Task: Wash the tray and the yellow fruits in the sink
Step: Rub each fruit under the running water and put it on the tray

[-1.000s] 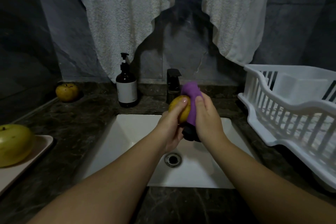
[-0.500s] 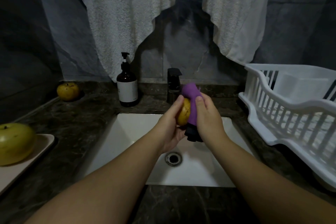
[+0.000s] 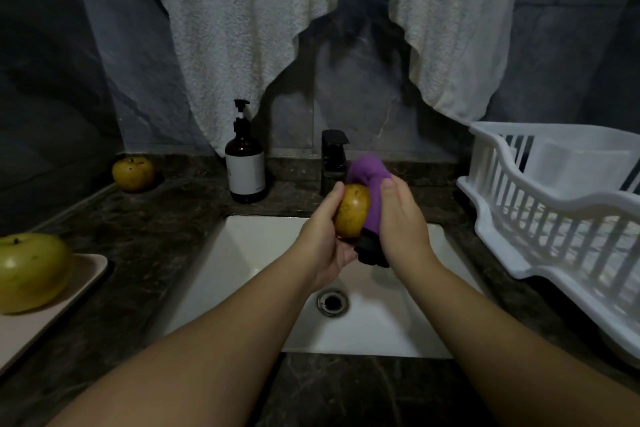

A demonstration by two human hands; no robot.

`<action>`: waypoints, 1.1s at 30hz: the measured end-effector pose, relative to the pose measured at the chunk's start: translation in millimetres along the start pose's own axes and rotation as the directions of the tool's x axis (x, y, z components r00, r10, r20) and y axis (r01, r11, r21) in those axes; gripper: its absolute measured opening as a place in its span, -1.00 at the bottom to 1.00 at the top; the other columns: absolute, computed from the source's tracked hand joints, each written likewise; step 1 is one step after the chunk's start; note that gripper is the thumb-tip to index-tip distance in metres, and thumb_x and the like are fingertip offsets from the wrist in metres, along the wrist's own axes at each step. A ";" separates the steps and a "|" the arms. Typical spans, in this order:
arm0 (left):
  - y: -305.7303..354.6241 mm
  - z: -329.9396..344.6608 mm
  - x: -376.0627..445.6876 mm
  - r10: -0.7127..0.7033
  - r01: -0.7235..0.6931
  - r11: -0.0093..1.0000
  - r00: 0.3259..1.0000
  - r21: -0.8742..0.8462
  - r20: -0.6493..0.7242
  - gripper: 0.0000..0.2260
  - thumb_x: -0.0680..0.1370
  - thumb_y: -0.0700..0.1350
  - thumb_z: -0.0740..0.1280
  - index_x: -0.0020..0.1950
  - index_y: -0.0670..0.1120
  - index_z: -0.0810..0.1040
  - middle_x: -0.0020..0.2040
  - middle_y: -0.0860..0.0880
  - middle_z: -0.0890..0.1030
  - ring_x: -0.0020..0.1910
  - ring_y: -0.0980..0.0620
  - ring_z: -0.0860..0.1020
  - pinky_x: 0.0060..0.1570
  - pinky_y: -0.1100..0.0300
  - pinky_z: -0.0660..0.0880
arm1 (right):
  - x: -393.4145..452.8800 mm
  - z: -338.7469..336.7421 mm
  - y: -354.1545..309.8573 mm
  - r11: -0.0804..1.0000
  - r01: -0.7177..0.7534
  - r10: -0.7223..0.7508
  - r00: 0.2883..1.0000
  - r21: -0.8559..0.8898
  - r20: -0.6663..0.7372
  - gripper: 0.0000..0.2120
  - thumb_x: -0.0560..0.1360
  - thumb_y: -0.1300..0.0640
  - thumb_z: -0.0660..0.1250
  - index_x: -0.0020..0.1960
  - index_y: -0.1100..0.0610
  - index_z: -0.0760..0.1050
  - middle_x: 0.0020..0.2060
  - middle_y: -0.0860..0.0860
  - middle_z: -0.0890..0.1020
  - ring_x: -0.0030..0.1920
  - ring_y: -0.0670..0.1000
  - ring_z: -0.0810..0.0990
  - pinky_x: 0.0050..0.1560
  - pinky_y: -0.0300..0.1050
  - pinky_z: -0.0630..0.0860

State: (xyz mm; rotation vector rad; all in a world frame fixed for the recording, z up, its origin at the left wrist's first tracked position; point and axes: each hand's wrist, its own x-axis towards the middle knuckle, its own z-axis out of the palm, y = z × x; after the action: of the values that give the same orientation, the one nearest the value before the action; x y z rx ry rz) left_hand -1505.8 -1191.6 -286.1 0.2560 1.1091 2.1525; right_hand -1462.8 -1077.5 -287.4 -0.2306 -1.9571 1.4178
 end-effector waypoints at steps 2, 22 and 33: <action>-0.2 -1.8 -0.5 -0.062 0.063 0.998 0.998 0.025 -0.026 -0.41 0.60 0.31 0.28 0.45 -0.09 0.54 0.24 -0.20 0.69 0.13 -0.15 0.70 -0.05 0.01 0.67 | -2.0 -2.3 1.4 1.000 0.002 -0.002 1.000 -0.026 0.005 -0.75 0.72 -0.12 0.08 0.31 -0.20 0.44 0.11 -0.11 0.53 0.09 -0.16 0.55 -0.10 -0.25 0.42; -2.9 -0.2 -1.7 0.009 -0.012 0.999 0.996 0.038 0.083 -0.45 0.49 0.01 0.47 0.43 -0.18 0.53 0.21 -0.24 0.68 0.09 -0.12 0.71 -0.05 0.07 0.67 | -7.4 -0.8 -1.7 0.982 0.140 -0.145 0.989 -0.130 -0.033 -0.78 0.66 -0.12 0.13 0.25 -0.24 0.46 0.14 -0.17 0.47 0.10 -0.39 0.45 -0.01 -0.50 0.35; 0.8 -1.2 -1.7 -0.019 0.019 1.000 1.000 -0.011 0.025 -0.53 0.62 0.13 0.34 0.42 -0.14 0.54 0.28 -0.25 0.66 0.18 -0.17 0.67 0.06 -0.01 0.67 | -3.2 -1.5 2.1 0.988 0.081 -0.085 0.996 -0.130 -0.024 -0.74 0.68 -0.15 0.08 0.28 -0.23 0.47 0.14 -0.13 0.53 0.09 -0.22 0.52 0.01 -0.20 0.45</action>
State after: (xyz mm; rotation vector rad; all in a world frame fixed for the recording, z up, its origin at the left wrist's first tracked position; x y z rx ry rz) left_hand -1505.6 -1193.9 -285.9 0.2656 1.0812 2.1326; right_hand -1460.1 -1077.2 -290.4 -0.2246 -2.0134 1.2295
